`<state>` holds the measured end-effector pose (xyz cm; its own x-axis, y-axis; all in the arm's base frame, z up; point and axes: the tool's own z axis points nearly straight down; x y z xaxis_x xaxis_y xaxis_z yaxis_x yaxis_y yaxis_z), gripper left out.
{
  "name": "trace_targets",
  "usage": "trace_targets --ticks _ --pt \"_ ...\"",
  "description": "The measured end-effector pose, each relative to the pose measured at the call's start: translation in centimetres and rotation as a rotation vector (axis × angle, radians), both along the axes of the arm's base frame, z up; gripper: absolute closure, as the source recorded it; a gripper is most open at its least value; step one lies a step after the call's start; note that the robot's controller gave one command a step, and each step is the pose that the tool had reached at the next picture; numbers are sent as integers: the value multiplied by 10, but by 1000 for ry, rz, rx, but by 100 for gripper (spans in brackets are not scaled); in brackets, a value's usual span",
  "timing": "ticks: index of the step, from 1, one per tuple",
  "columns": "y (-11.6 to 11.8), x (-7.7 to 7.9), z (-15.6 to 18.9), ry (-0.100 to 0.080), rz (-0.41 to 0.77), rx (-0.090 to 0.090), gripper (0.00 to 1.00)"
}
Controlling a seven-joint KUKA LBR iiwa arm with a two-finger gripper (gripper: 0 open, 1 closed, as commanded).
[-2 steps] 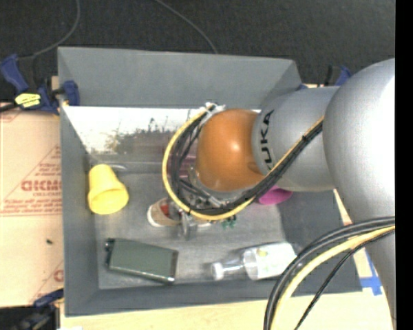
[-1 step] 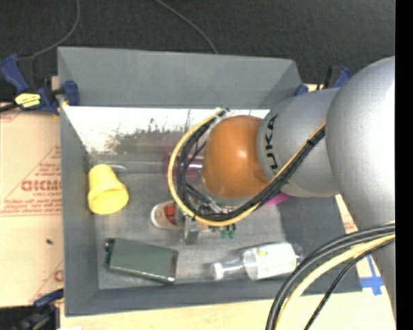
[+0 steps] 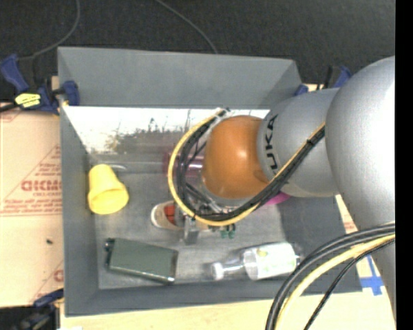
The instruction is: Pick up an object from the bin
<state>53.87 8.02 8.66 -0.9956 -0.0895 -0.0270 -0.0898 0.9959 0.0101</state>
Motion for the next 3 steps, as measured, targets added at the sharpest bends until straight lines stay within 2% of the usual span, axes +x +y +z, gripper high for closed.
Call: trace_targets --ticks 1,2,3 --pt "0 0 0 0 -1 0 100" --pt "12 18 46 -7 -23 4 100" --pt "11 17 44 -8 -24 4 100"
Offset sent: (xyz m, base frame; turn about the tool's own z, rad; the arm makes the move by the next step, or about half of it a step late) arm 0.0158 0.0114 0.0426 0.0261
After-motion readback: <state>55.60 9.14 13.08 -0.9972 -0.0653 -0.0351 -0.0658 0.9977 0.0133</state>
